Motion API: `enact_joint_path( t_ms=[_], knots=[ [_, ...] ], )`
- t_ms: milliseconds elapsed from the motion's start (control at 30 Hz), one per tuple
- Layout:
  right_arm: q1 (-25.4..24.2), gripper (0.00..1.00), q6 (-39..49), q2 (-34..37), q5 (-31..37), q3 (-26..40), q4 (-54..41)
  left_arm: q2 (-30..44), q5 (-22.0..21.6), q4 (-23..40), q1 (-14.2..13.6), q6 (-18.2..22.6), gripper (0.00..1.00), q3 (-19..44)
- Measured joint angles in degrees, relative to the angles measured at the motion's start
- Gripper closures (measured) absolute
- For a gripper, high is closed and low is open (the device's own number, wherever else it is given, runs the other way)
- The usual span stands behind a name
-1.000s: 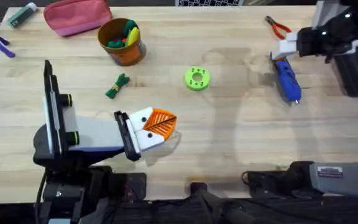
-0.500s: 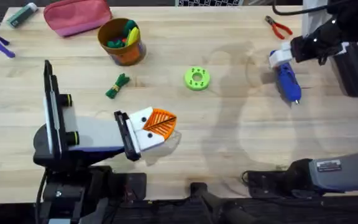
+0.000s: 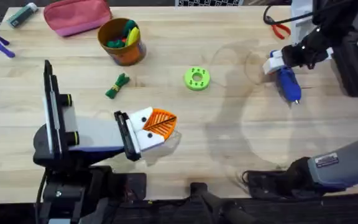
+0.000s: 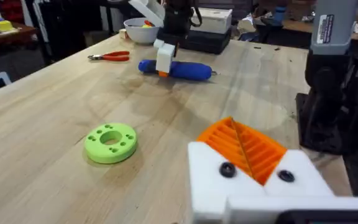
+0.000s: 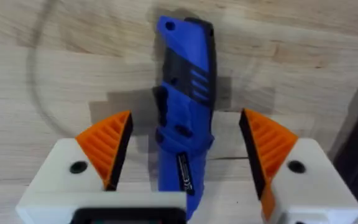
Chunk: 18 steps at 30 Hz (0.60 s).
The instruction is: Pick up the gripper from the table and insert it into the empty holder that is missing its gripper. Then pick up a screw, insert it into the mounting hole, and use the screwdriver to tighten it. Finally, clean up the table by picking up the vegetable and placing it into the bucket.
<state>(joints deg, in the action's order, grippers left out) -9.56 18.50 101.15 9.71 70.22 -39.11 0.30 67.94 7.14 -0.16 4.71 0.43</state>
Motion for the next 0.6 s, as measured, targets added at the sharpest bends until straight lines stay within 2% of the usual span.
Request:
enact_joint_path(
  t_ms=[467,600],
  knots=[
    [-0.6,0.024,-0.5,5.3,-0.8,2.9,0.6,0.0,0.0,0.0,0.0,0.0,0.981,0.0],
    [-0.9,0.111,-1.0,5.4,-1.0,2.9,1.2,0.0,0.0,0.0,0.0,0.0,0.981,0.0]
  ],
)
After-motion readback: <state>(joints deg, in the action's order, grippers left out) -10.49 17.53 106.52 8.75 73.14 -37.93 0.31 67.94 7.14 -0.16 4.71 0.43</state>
